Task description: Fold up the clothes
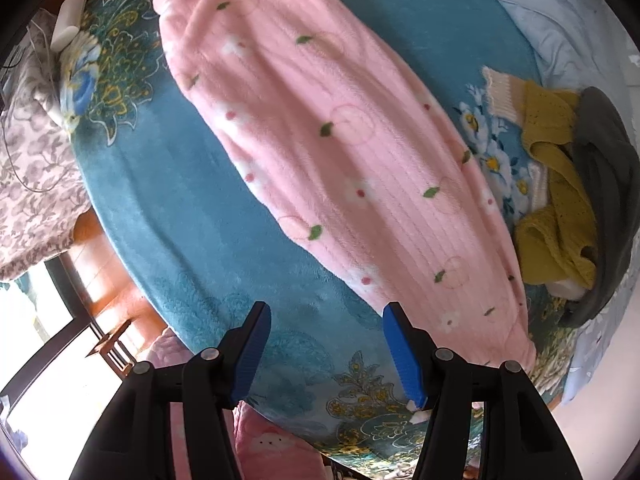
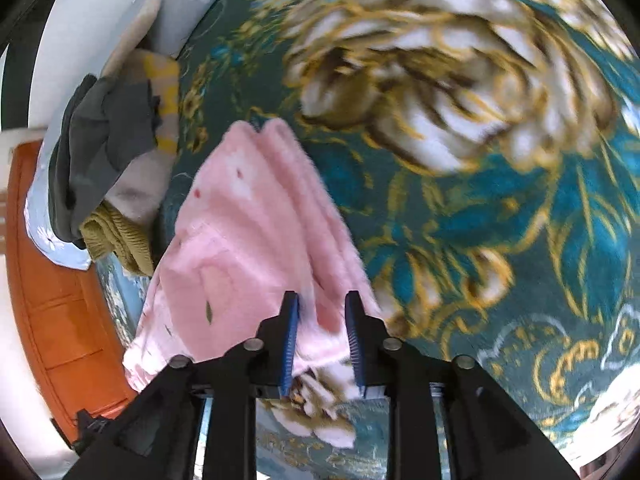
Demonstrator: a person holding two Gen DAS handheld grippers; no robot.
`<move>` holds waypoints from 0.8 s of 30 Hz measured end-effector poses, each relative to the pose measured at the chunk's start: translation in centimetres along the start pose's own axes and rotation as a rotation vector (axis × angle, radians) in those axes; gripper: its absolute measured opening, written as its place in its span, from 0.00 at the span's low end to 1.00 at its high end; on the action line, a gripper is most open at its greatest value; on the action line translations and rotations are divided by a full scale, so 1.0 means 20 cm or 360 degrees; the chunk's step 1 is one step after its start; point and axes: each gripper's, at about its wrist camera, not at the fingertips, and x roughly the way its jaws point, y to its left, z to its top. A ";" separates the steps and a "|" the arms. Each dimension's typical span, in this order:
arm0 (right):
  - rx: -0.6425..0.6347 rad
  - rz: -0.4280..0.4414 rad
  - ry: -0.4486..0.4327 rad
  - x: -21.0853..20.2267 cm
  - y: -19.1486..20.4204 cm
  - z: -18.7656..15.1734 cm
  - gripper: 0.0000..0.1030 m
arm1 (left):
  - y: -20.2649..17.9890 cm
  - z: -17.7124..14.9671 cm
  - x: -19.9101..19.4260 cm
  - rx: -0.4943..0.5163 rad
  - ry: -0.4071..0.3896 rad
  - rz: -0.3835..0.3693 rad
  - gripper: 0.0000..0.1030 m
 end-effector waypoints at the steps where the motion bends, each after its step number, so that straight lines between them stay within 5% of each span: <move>1: 0.0035 0.0044 0.0006 0.00 -0.02 -0.02 0.24 | -0.01 0.00 0.01 0.0007 0.0004 0.0003 0.61; 10: 0.0251 0.0206 -0.0023 0.11 -0.08 -0.06 0.29 | -0.14 -0.03 0.01 0.0119 0.0012 0.0025 0.61; 11: 0.0288 0.0232 -0.0073 0.10 -0.09 -0.06 0.27 | -0.16 -0.03 0.01 0.0132 0.0010 0.0026 0.61; 12: 0.0296 0.0245 -0.0106 0.08 -0.08 -0.05 0.06 | -0.17 -0.03 0.00 0.0141 0.0005 0.0026 0.61; 13: 0.0280 0.0248 -0.0124 0.07 -0.06 -0.05 0.04 | -0.17 -0.02 0.00 0.0146 -0.0001 0.0025 0.61; 19: 0.0318 0.0047 -0.0130 0.07 -0.17 -0.02 0.04 | -0.15 0.05 -0.03 0.0078 -0.0056 -0.0056 0.61; 24: 0.0145 -0.0056 -0.0134 0.03 -0.02 0.00 0.12 | -0.12 0.14 -0.06 -0.0024 -0.0107 -0.0163 0.61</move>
